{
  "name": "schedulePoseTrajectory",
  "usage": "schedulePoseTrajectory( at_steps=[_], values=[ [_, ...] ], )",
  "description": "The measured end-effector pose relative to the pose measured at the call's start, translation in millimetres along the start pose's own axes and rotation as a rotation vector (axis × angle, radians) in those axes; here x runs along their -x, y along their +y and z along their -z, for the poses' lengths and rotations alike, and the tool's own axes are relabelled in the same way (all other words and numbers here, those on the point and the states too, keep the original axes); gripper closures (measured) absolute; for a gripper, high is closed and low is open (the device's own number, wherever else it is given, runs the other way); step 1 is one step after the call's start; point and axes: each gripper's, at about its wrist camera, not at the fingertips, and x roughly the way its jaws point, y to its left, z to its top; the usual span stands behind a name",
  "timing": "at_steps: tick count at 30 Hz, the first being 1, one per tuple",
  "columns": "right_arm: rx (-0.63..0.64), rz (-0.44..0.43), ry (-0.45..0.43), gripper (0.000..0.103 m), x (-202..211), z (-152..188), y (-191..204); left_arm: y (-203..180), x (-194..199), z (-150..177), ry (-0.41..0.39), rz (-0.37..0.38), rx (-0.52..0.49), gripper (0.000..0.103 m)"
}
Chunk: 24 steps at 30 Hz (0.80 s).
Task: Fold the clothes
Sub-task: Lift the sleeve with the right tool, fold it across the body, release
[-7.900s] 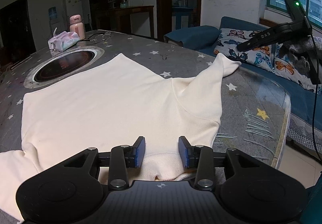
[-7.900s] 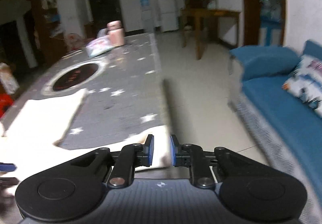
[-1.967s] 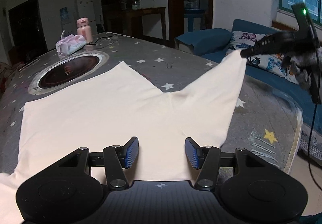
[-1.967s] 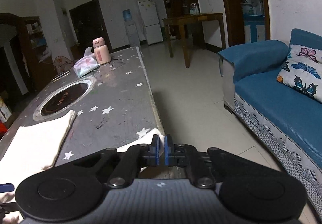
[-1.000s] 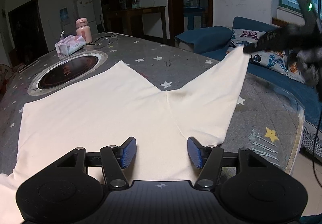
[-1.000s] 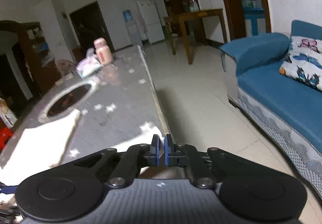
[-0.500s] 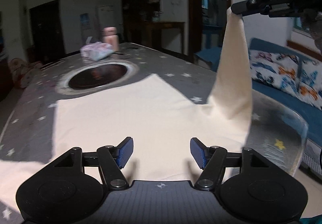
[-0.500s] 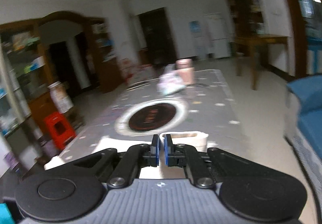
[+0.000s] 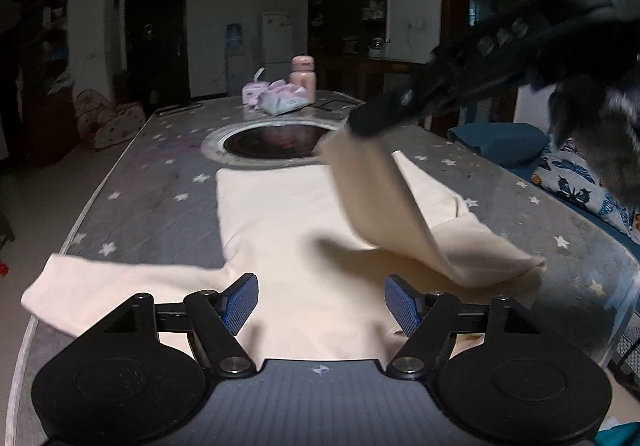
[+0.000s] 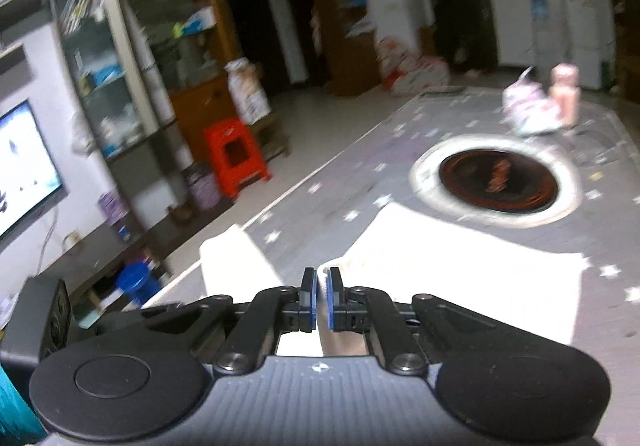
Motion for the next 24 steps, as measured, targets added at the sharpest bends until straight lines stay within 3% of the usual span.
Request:
schedulePoseTrajectory(
  at_steps=[6,10,16,24],
  values=[
    [0.007,-0.015,0.017,0.090,1,4,-5,6,-1,3,0.008,-0.011,0.011,0.030],
    [0.012,0.054,0.018,0.088,24,11,-21,6,-2,0,0.003,-0.010,0.012,0.030],
    [-0.021,0.181,0.089,0.088,57,57,-56,-7,-9,-5,0.003,0.029,-0.016,0.031],
    [-0.054,0.241,0.193,0.089,58,125,-74,-25,-36,-7,0.049,0.069,-0.042,0.032]
  ],
)
